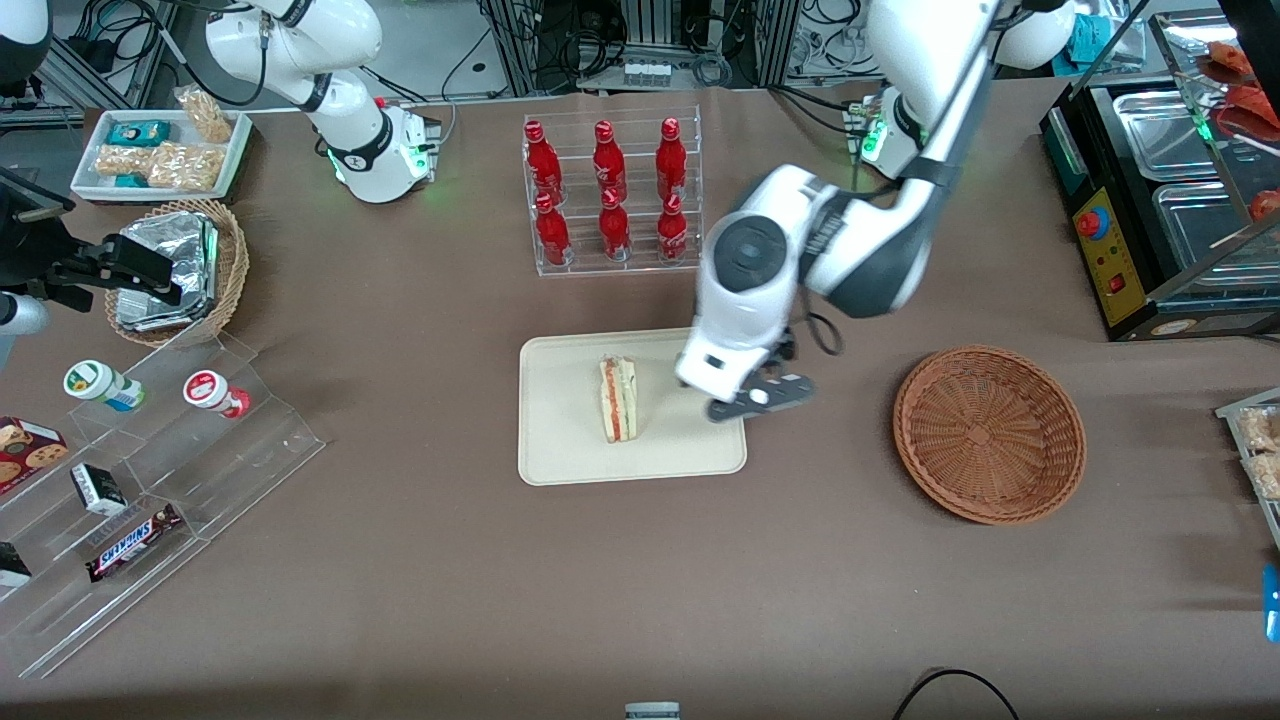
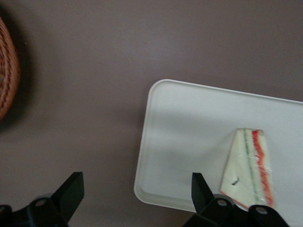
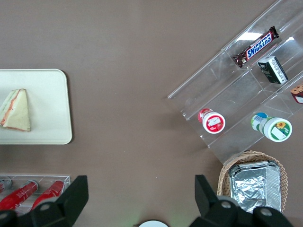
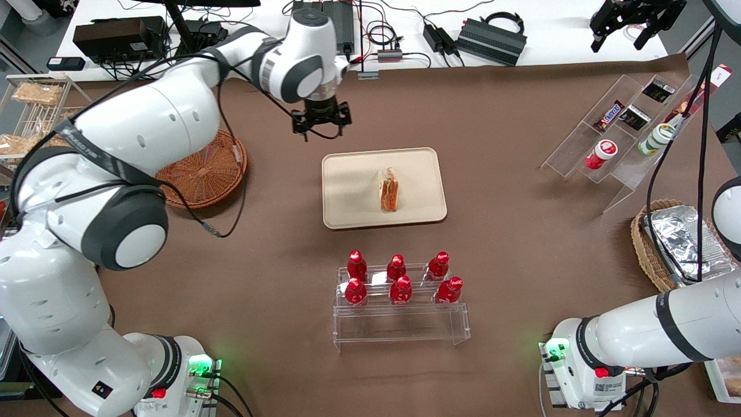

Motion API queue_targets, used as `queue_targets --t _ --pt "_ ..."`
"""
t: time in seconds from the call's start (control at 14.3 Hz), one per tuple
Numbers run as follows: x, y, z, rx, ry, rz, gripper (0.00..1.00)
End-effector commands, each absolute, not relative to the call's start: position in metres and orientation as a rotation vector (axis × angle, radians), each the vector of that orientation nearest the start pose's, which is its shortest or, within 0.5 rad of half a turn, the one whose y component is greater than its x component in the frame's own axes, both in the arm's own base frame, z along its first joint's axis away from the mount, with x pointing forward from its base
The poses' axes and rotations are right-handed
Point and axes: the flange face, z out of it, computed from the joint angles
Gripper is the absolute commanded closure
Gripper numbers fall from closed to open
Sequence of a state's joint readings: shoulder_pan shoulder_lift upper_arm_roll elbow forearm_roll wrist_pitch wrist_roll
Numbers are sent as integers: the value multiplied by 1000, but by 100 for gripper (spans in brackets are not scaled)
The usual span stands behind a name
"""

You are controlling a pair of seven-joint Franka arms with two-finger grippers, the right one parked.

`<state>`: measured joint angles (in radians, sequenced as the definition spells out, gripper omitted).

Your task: Place sandwich from basket to tray

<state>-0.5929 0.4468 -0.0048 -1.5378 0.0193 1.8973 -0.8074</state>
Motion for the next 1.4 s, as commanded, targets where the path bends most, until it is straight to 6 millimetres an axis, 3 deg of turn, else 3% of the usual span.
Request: queue_targets --t 0.0,0.21,0.35,0.42,0.56,0.84,0.98,1.12,1.33 --pt "549 -301 416 -3054 -194 120 0" --pt "552 -217 452 -3031 -45 257 0" --pt "547 -171 485 -3035 22 306 0" --pt "542 -158 501 -3037 44 306 0" --pt "534 -116 533 -3052 0 292 0" --pt "534 -89 577 -3079 123 234 0" --pt "536 -81 597 -3084 120 173 0" --pt "543 -58 620 -3098 53 87 0" --pt "547 -43 626 -3110 6 49 0"
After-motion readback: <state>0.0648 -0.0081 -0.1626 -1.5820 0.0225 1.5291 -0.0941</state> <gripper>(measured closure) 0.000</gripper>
